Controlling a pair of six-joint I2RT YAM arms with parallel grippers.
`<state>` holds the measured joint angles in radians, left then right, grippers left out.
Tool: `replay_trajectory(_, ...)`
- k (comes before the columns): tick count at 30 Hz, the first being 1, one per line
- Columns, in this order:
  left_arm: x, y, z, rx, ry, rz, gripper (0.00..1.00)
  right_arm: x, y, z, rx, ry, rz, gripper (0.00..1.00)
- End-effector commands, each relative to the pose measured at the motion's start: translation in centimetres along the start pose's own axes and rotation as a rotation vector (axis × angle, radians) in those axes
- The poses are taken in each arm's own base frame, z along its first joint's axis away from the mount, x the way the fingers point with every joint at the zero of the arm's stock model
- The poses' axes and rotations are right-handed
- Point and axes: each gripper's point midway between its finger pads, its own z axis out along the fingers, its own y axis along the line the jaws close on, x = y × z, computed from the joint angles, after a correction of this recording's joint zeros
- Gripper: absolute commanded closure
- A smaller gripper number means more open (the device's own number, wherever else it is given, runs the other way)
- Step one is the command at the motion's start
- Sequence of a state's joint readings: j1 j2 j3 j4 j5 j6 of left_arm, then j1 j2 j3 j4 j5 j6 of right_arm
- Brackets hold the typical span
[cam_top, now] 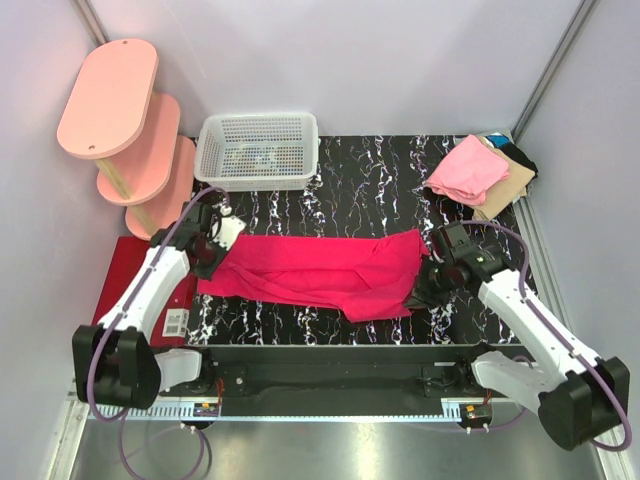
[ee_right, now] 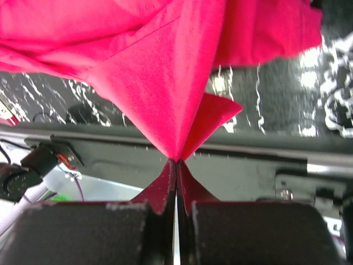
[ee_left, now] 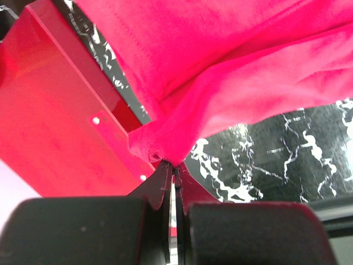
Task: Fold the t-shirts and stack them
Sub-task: Fold the other side of the tshirt into a rectangle
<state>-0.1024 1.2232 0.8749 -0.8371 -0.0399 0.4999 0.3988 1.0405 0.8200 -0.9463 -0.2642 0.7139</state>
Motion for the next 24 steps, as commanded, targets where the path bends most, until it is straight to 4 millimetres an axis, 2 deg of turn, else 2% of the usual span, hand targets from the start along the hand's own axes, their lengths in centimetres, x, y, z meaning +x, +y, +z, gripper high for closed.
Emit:
replay_trajectory(1,1.1,-0.5,-1.1,-0.002,-0.011,0.008,1.00,1.5,0.4,-2.9,-0.005,0.029,0.008,1.00)
replay_trajectory(6,2.7,-0.9,-1.6,-0.013,0.010,0.012,1.00,3.0,0.1,-5.1,-0.007,0.047,0.010,1.00)
replay_trajectory(10,4.1,-1.5,-2.1,-0.004,0.026,0.039,1.00,4.0,0.1,-7.8,-0.013,0.042,0.004,1.00)
replay_trajectory(14,6.6,-2.4,-2.5,0.009,0.090,0.062,1.00,6.1,-0.7,-10.0,-0.003,0.078,0.035,1.00)
replay_trajectory(15,6.7,-2.3,-2.9,-0.006,0.076,0.072,1.00,6.5,-0.7,-10.4,-0.015,0.077,0.039,1.00)
replay_trajectory(19,6.6,-1.9,-3.7,-0.040,0.046,0.084,1.00,6.7,-0.8,-10.1,-0.018,0.081,0.071,1.00)
replay_trajectory(24,4.7,-0.9,-3.5,-0.035,0.045,0.084,1.00,3.9,1.3,-8.7,-0.038,0.043,0.069,1.00)
